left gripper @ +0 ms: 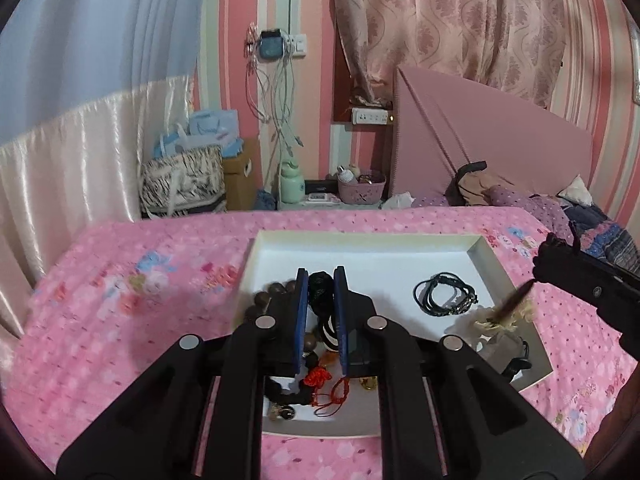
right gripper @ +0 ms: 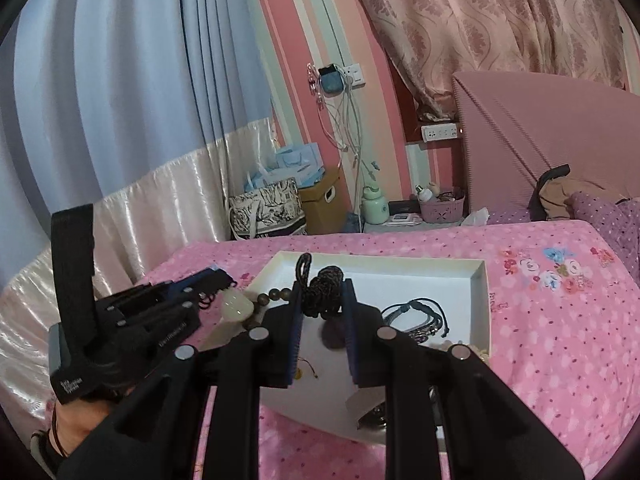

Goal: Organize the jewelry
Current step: 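Carry both black items over the white tray with both tools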

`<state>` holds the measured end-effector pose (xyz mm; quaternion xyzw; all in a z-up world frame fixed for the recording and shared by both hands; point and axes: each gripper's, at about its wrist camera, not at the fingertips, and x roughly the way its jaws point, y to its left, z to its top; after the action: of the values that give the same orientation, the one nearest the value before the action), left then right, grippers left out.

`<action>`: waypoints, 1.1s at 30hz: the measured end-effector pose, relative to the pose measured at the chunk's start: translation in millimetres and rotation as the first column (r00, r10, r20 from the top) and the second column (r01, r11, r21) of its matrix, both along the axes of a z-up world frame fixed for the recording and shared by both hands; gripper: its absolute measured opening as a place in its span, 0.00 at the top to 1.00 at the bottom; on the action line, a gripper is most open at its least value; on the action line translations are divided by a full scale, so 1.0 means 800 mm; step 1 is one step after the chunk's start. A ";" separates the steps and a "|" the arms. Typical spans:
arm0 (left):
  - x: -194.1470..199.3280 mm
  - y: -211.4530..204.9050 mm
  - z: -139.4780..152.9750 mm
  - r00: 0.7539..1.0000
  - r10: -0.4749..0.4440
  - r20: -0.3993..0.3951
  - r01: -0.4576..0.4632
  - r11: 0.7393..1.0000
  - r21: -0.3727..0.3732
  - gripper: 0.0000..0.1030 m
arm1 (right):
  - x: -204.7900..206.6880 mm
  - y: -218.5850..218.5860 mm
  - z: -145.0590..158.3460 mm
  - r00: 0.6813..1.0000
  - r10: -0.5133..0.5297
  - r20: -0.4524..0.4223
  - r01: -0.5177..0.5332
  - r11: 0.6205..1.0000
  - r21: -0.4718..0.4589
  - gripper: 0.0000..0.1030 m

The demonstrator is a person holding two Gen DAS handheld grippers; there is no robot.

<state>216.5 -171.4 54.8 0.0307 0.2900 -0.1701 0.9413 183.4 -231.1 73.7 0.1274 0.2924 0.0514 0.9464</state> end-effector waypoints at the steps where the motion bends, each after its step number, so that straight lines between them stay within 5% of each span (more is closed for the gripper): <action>1: 0.004 -0.003 -0.009 1.000 -0.009 -0.005 0.009 1.000 0.006 0.90 | 0.002 0.002 -0.008 1.000 -0.002 -0.003 0.002 1.000 -0.008 0.82; 15: 0.025 -0.015 -0.059 0.999 0.012 -0.046 -0.011 1.000 0.013 0.90 | 0.040 0.034 -0.083 0.995 -0.046 -0.094 0.035 0.993 -0.117 0.82; 33: 0.033 -0.030 -0.092 0.997 0.032 -0.068 -0.028 0.998 0.052 0.89 | 0.042 0.027 -0.102 0.989 -0.105 -0.107 0.085 0.981 -0.173 0.82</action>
<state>242.9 -195.4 -18.5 0.0446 0.3268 -0.1493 0.9322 217.4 -209.9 -7.7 0.0638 0.3436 -0.0263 0.9366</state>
